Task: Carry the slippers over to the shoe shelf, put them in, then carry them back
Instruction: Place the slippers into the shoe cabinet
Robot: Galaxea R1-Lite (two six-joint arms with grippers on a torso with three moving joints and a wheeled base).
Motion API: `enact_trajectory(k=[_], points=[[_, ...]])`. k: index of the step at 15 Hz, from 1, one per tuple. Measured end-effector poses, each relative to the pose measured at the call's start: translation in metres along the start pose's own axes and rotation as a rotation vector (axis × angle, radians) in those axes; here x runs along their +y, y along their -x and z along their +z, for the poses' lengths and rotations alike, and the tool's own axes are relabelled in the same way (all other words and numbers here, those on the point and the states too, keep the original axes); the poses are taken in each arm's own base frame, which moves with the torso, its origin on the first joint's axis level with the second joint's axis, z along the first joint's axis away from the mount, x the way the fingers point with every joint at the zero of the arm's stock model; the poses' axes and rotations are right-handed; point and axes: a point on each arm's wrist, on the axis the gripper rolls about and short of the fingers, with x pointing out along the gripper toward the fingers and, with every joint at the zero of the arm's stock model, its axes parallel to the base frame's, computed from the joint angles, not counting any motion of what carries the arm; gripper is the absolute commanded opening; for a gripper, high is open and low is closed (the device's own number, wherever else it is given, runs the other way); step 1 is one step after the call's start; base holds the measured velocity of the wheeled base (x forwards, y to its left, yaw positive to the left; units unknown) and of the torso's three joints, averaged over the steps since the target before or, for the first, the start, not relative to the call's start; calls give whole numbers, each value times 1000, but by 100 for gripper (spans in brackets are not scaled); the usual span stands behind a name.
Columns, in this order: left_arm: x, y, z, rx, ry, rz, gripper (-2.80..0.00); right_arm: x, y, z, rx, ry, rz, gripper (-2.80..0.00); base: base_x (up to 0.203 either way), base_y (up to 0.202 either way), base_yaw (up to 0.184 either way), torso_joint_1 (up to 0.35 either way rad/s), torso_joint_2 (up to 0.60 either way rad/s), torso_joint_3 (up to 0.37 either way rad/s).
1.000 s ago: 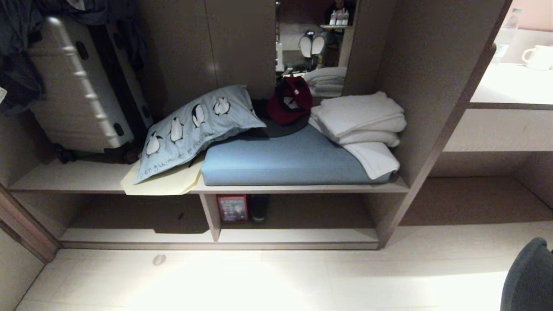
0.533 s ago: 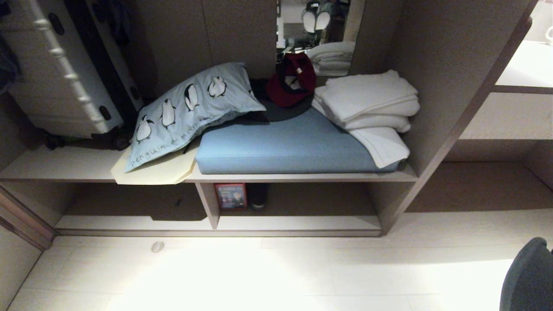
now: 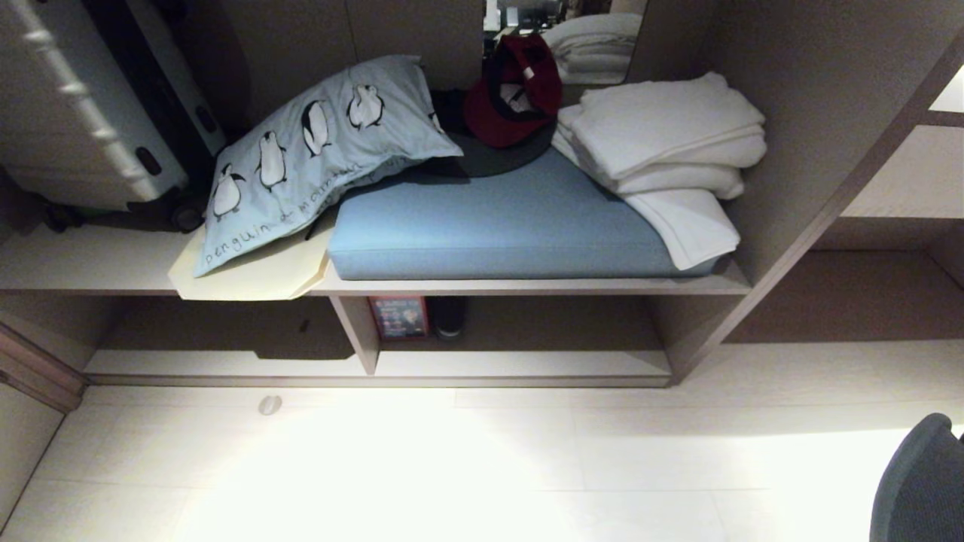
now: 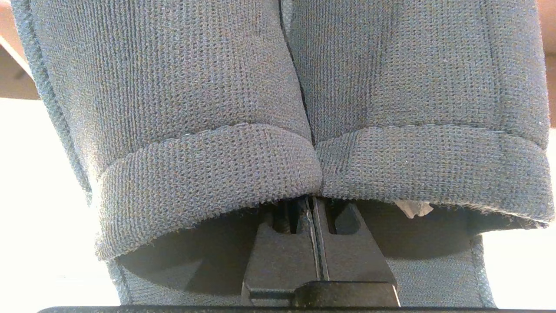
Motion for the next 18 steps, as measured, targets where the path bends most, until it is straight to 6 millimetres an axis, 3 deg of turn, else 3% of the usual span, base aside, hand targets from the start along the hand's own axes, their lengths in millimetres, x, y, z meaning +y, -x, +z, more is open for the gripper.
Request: enact_trajectory(k=[18], points=[[0,0,0,0,0,0,-280,0,0,0,0,0,0,-280,0,0,0,3,3,-197]])
